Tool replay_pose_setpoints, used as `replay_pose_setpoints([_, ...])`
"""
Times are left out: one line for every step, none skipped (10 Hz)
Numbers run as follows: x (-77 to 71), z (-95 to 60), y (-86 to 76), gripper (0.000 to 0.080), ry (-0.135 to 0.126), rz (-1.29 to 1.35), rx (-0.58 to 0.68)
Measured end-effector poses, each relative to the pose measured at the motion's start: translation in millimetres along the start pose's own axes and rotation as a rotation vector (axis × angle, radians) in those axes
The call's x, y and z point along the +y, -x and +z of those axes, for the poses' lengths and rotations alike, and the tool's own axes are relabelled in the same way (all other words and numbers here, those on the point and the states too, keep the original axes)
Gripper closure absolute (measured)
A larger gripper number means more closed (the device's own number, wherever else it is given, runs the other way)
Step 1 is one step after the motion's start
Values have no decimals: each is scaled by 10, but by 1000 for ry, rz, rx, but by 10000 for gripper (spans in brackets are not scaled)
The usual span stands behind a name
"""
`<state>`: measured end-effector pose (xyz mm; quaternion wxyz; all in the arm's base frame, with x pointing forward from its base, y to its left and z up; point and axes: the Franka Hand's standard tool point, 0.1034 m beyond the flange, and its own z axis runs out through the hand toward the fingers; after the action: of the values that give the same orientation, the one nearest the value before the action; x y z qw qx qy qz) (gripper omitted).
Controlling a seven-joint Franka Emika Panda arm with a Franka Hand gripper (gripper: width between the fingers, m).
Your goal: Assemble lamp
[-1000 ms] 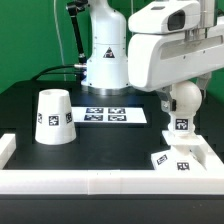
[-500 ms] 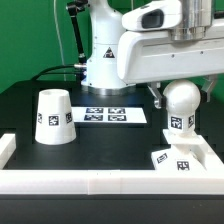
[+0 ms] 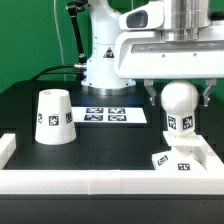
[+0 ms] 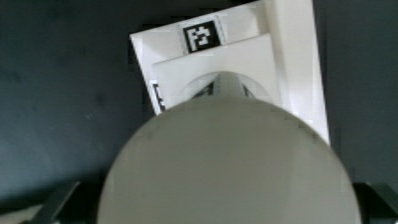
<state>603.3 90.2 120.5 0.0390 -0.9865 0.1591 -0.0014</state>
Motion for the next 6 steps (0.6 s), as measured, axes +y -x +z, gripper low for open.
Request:
replay_pose_setpoints([0, 0, 0, 220, -2, 58, -1])
replay_pose_setpoints([-8, -1, 7, 220, -4, 183, -4])
replay_pose_setpoints([-34, 5, 29, 220, -2, 310, -8])
replay_pose_setpoints([-54, 10, 54, 220, -8, 434, -22])
replay_pose_setpoints([-90, 14, 91, 220, -1, 569, -40])
replay_pose_setpoints([-138, 22, 121, 220, -2, 735, -80])
